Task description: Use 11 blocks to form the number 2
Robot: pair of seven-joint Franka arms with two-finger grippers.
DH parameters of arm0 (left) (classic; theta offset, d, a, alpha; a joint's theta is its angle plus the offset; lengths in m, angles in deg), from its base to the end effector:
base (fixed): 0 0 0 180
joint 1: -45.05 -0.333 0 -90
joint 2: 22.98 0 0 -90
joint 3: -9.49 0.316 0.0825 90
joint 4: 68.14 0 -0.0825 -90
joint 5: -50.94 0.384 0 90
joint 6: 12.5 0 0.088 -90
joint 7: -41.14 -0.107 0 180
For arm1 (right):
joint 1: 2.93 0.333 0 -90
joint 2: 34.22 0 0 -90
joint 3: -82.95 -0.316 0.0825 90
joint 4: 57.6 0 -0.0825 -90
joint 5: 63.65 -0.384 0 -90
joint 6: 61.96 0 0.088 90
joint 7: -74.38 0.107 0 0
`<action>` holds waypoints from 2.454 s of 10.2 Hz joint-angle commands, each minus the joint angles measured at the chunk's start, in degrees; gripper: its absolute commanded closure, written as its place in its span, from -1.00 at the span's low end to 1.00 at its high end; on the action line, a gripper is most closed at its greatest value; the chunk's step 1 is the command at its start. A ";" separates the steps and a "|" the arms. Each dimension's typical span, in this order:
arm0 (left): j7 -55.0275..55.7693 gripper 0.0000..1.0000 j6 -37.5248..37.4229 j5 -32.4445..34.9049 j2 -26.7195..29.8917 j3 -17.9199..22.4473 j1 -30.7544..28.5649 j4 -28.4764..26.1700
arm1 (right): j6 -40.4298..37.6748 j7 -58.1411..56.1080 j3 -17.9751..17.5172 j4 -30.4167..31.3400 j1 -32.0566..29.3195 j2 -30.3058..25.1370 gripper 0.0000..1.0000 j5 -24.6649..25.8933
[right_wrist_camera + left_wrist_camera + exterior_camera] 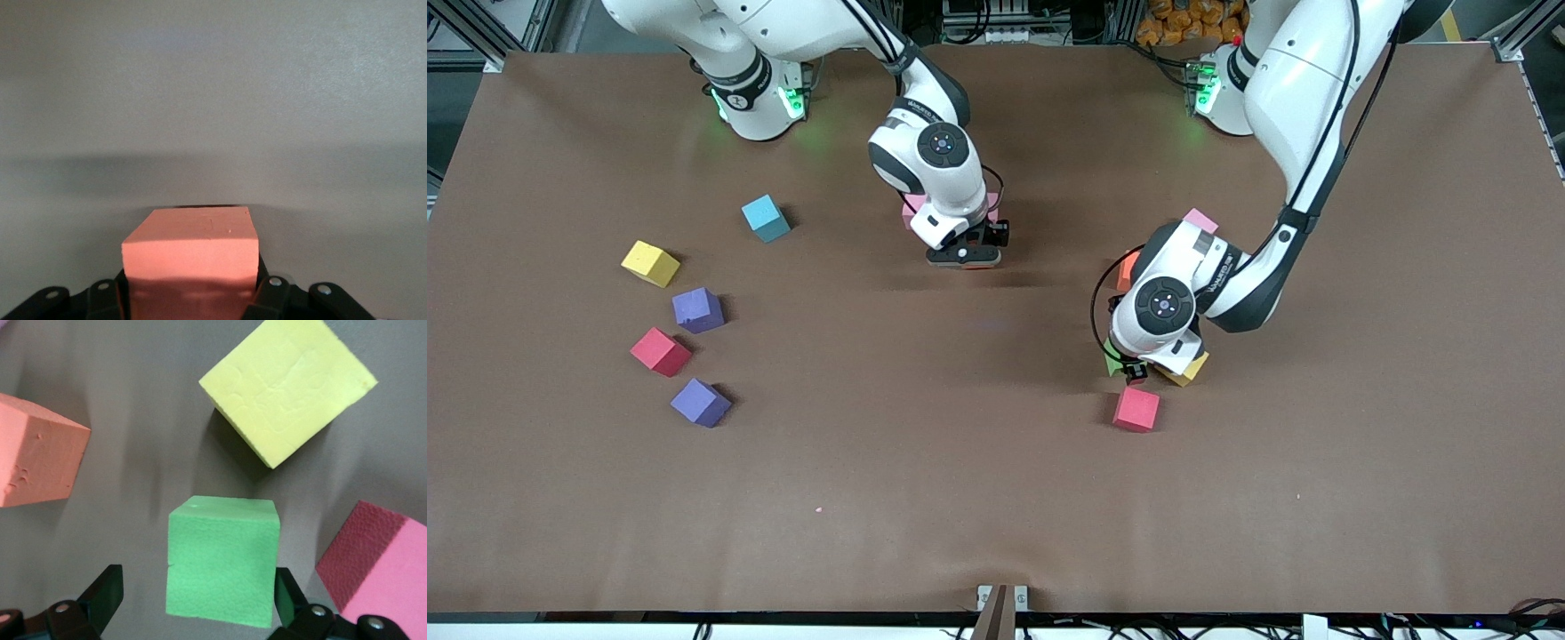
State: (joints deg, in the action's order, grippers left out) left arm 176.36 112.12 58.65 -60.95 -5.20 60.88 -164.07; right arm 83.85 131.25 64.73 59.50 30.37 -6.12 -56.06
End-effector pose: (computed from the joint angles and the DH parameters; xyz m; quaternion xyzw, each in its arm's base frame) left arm 0.5838 -0.3190 0.2163 -0.6260 -0.7763 0.0357 0.0646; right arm 0.3750 0.4691 0.2127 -0.9991 0.0115 0.0167 0.0372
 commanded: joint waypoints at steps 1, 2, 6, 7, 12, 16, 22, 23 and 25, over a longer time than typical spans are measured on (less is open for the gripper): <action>1.80 -1.00 1.67 1.52 -0.44 0.02 -0.37 -0.67 | 0.18 2.10 0.29 -1.09 0.88 1.16 0.33 0.59; 1.80 -1.00 1.76 1.52 -0.53 0.11 -0.37 -0.67 | 0.09 3.06 0.29 -1.00 1.14 1.16 0.33 0.68; 1.80 -1.00 4.22 2.40 -0.44 0.20 -0.54 -3.30 | 0.09 4.74 0.29 -0.73 2.29 1.25 0.33 1.20; 1.80 -1.00 4.57 2.40 -0.53 0.20 -0.54 -3.39 | 0.00 4.74 0.29 -0.56 2.38 1.17 0.33 1.29; 1.80 -0.38 4.58 3.02 -0.53 0.37 -0.80 -3.65 | -0.09 4.74 0.29 -0.30 2.38 1.25 0.32 1.55; 1.36 0.65 5.01 3.11 -0.26 0.37 -0.90 -3.48 | 0.09 4.83 0.29 0.32 2.29 1.25 0.32 2.61; -3.81 0.65 5.45 9.96 0.35 -1.03 -0.10 -1.73 | -0.18 6.15 0.12 0.23 2.11 1.25 -0.28 2.44; -5.48 0.65 6.06 10.05 0.35 -1.12 -0.02 -1.11 | -0.18 6.15 0.12 0.23 2.03 1.25 -0.50 2.44; -10.39 0.65 6.16 10.05 0.44 -2.70 -0.10 -1.02 | -0.18 6.15 0.03 0.23 1.94 1.34 -0.57 2.44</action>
State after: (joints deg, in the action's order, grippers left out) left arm 168.48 118.09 67.41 -61.46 -7.25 60.75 -164.60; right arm 83.68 135.72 64.72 59.97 32.14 -5.05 -54.92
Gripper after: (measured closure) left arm 0.392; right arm 0.216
